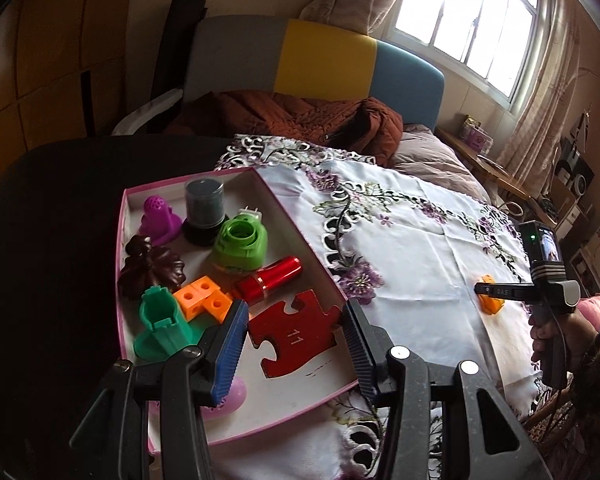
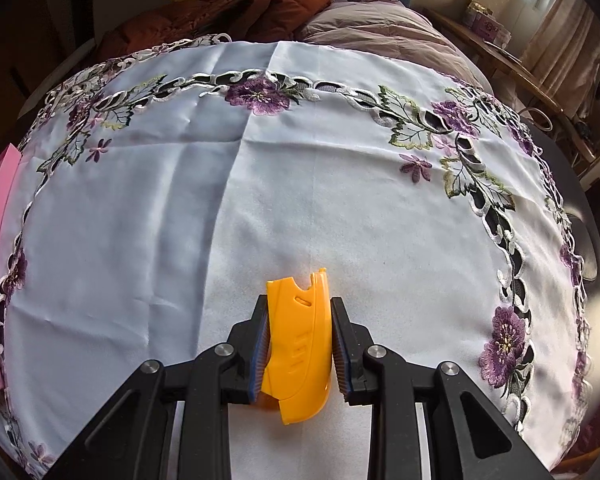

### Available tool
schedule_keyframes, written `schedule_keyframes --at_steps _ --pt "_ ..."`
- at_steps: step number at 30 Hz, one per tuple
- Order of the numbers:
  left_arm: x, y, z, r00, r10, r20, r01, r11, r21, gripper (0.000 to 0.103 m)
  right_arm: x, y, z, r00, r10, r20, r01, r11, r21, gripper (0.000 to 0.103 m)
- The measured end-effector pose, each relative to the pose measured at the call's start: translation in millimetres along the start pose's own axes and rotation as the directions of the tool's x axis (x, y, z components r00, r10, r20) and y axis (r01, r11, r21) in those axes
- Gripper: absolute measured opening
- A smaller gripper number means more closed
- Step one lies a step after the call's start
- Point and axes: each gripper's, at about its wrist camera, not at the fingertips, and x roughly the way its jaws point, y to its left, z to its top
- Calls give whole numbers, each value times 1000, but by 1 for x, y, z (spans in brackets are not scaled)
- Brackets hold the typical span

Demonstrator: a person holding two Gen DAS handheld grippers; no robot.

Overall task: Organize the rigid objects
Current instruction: 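Carry the puzzle piece into the tray and open the left gripper while the right holds the orange piece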

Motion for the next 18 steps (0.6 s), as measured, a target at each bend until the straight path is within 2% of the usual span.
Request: schedule_keyframes --at_steps 7,13,18 --pt "-5 32 -4 1000 -25 -5 24 996 -90 49 -1 0 0 1000 -4 2 4 1000 -9 29" --pt "-22 69 -10 997 -67 29 72 979 -192 49 -1 1 0 1000 -7 2 7 1000 -15 29" --pt "-21 71 -13 994 -109 13 110 976 -186 49 -1 1 0 1000 -12 2 12 1000 -22 28"
